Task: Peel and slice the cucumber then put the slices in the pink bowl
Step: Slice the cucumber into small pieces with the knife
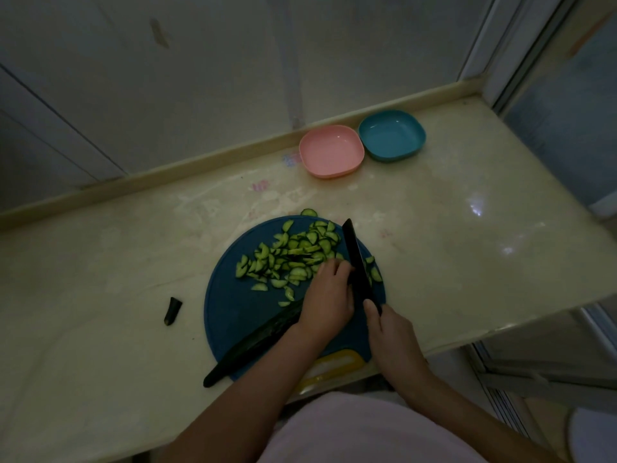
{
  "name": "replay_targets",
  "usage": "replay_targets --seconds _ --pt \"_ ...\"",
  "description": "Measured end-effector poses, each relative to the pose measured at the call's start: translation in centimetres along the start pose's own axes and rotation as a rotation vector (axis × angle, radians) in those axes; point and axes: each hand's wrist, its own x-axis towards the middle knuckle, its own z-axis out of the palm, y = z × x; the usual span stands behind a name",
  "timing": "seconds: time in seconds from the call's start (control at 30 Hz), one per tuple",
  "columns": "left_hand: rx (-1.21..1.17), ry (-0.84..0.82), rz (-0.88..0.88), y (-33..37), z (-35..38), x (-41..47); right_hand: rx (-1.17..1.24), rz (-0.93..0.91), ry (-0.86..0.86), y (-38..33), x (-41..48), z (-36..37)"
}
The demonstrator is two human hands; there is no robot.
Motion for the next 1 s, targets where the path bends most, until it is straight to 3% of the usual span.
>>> replay_targets --seconds 0.47,1.0 --pt "-0.072 0.052 -0.022 -0.2 0.0 -0.3 0.084 0.016 -0.027 0.3 -1.3 -0.9" --pt "-0.073 0.046 -0.028 -0.3 0.2 -0.3 0.012 0.004 0.003 0.4 -0.2 0.7"
